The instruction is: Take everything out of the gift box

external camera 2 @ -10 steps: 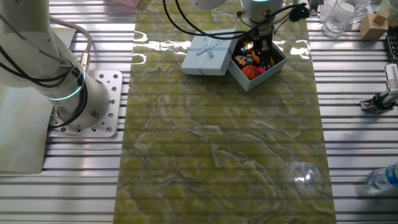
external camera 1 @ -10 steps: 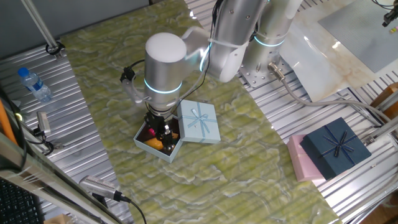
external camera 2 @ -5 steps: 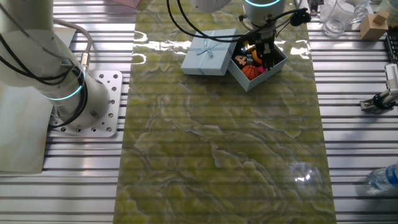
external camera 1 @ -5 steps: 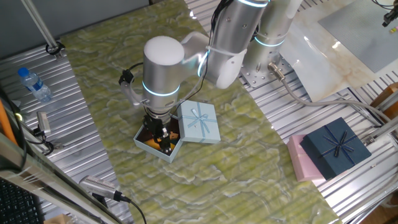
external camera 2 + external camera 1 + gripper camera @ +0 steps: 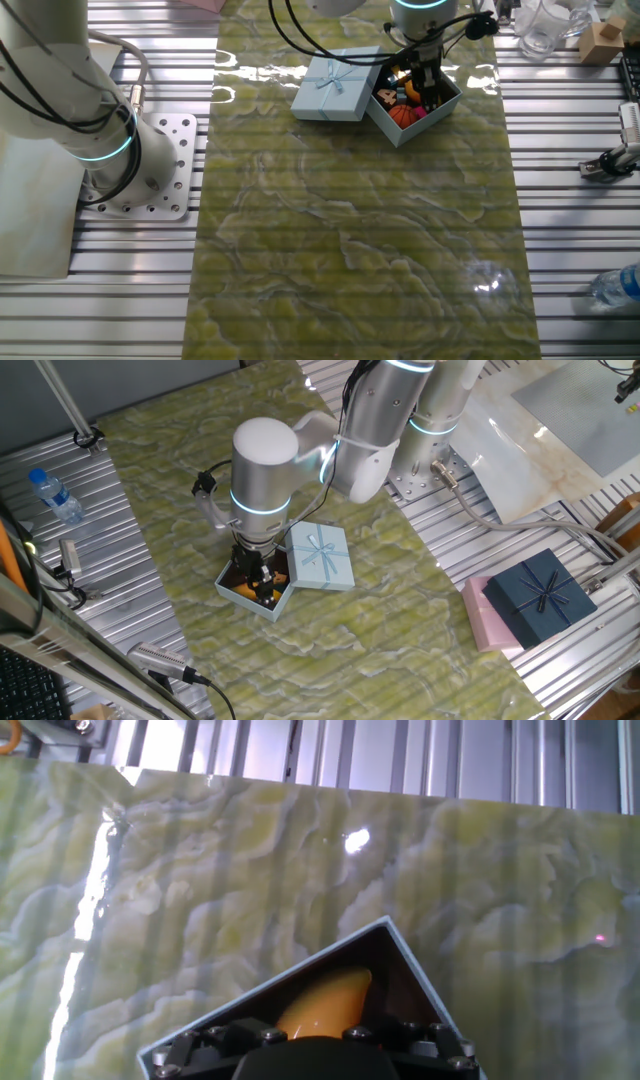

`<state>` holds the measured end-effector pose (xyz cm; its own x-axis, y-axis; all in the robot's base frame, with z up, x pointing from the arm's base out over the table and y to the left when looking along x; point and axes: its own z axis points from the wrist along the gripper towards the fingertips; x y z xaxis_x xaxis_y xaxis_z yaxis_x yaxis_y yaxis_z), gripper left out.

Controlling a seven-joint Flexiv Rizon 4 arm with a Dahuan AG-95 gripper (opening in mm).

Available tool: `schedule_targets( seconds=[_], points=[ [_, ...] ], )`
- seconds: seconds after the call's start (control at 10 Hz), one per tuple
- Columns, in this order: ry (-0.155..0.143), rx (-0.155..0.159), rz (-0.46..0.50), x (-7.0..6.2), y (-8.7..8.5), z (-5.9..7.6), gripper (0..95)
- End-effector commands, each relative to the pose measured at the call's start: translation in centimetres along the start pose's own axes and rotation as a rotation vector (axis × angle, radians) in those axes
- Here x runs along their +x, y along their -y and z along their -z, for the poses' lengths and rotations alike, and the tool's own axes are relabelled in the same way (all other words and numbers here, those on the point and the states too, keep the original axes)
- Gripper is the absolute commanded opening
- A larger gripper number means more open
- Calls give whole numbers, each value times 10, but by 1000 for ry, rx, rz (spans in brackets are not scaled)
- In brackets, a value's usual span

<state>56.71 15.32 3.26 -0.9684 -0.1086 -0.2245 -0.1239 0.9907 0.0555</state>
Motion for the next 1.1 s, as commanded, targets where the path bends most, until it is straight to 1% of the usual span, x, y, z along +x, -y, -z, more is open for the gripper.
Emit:
schedule_targets(
  seconds=[0.1, 0.5, 0.6, 1.0, 1.1],
  points=[
    [1, -3, -5, -1, 0, -1, 570],
    [1, -6, -12, 0, -1, -2, 570],
    [1, -5, -11, 0, -1, -2, 380],
    [3, -2, -13, 0, -3, -3, 380],
    [7, -2, -13, 0, -3, -3, 190]
  ],
)
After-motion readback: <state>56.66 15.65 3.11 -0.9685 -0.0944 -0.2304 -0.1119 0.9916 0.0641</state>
